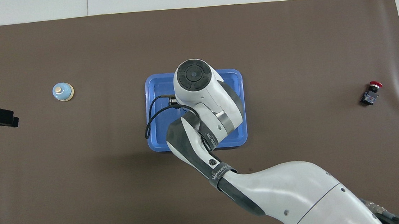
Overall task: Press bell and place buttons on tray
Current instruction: 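Carry the green button into the tray beside the yellow one, then release the green button and move the right gripper toward the red button, then grasp the red-topped button with the right gripper, then carry the red button into the tray with the right gripper, then open the right gripper over the tray while the left gripper reaches the bell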
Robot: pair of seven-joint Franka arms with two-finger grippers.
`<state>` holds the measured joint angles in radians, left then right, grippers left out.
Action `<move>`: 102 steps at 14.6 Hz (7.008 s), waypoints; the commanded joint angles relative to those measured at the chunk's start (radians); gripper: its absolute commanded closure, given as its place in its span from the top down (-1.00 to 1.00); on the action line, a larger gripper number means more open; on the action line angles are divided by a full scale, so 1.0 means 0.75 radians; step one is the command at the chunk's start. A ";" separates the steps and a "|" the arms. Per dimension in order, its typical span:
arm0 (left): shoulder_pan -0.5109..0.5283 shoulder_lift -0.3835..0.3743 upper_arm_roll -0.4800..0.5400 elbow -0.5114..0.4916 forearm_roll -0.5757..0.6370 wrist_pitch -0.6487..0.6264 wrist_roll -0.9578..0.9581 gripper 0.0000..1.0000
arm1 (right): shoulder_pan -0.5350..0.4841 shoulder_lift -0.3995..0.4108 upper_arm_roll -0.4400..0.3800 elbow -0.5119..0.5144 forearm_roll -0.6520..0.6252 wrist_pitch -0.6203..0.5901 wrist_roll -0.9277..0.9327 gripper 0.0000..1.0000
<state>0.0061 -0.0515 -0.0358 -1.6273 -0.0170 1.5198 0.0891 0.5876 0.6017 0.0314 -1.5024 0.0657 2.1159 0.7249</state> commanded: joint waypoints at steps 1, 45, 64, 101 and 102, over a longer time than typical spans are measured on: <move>0.002 -0.017 0.005 -0.006 -0.008 -0.010 0.010 1.00 | 0.012 -0.092 -0.007 -0.195 0.017 0.124 -0.005 -1.00; 0.002 -0.017 0.005 -0.006 -0.008 -0.010 0.010 1.00 | -1.129 -0.495 -0.105 -0.854 -0.223 0.419 -0.643 0.95; 0.002 -0.017 0.007 -0.006 -0.008 -0.010 0.010 1.00 | -0.698 -0.408 -0.093 -0.223 -0.127 -0.248 -0.552 -1.00; 0.002 -0.017 0.005 -0.006 -0.008 -0.010 0.010 1.00 | 0.166 0.049 -0.154 0.285 0.047 -0.268 0.300 1.00; 0.002 -0.017 0.005 -0.006 -0.008 -0.010 0.010 1.00 | 0.137 0.010 -0.175 0.287 0.047 -0.309 0.291 1.00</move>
<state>0.0061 -0.0515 -0.0354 -1.6273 -0.0170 1.5198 0.0891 0.7412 0.6861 -0.0836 -1.2716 0.0982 1.9468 0.9360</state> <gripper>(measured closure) 0.000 0.000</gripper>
